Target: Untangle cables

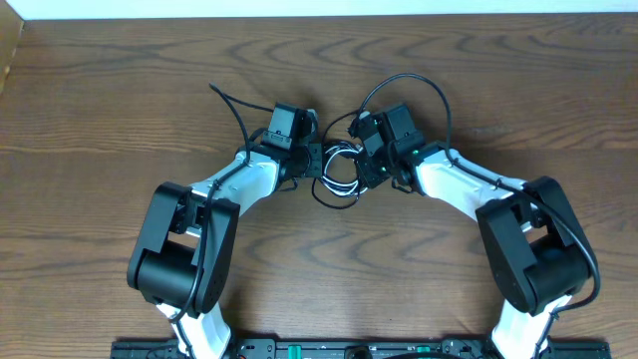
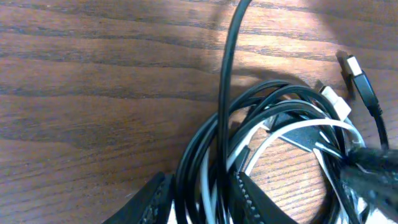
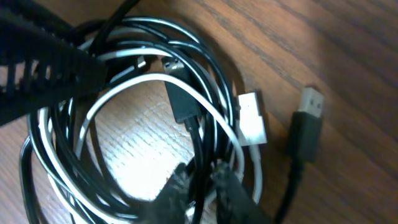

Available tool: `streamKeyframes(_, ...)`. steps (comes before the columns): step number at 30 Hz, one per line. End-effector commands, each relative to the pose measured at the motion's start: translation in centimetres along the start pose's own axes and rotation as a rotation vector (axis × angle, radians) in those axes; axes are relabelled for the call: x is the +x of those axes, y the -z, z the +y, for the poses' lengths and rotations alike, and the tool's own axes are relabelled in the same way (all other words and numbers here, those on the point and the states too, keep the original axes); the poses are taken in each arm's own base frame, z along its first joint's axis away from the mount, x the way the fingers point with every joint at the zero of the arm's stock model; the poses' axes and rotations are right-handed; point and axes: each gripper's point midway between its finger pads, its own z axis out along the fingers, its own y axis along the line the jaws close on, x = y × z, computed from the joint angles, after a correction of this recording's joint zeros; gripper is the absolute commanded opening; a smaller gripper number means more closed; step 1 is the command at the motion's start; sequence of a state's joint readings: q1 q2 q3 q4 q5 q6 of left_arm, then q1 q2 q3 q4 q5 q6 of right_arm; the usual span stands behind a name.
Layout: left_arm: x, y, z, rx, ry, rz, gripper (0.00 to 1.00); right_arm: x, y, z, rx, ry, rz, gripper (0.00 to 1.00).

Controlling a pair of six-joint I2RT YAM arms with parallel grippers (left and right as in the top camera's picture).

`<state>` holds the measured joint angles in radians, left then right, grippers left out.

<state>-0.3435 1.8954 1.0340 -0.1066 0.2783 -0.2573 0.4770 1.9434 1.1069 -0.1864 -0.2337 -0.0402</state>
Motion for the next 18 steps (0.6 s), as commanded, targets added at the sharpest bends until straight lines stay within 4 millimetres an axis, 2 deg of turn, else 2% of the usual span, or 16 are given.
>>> streamKeyframes(1, 0.6, -0.8, 0.9, -0.038, -0.007, 0.022, 0.34, -0.1, -0.5, 0.7, -0.014, -0.017, 0.003, 0.01)
streamKeyframes(8, 0.6, -0.8, 0.9, -0.038, -0.007, 0.022, 0.35, -3.1, 2.1, 2.3, -0.081, -0.008, -0.097, 0.01)
streamKeyframes(13, 0.6, -0.8, 0.9, -0.038, -0.007, 0.022, 0.35, -3.4, 3.0, 3.1, -0.119, -0.005, -0.102, 0.01)
streamKeyframes(18, 0.6, -0.8, 0.9, -0.038, -0.007, 0.022, 0.35, -3.1, 3.1, 2.1, -0.091, -0.01, -0.094, 0.01)
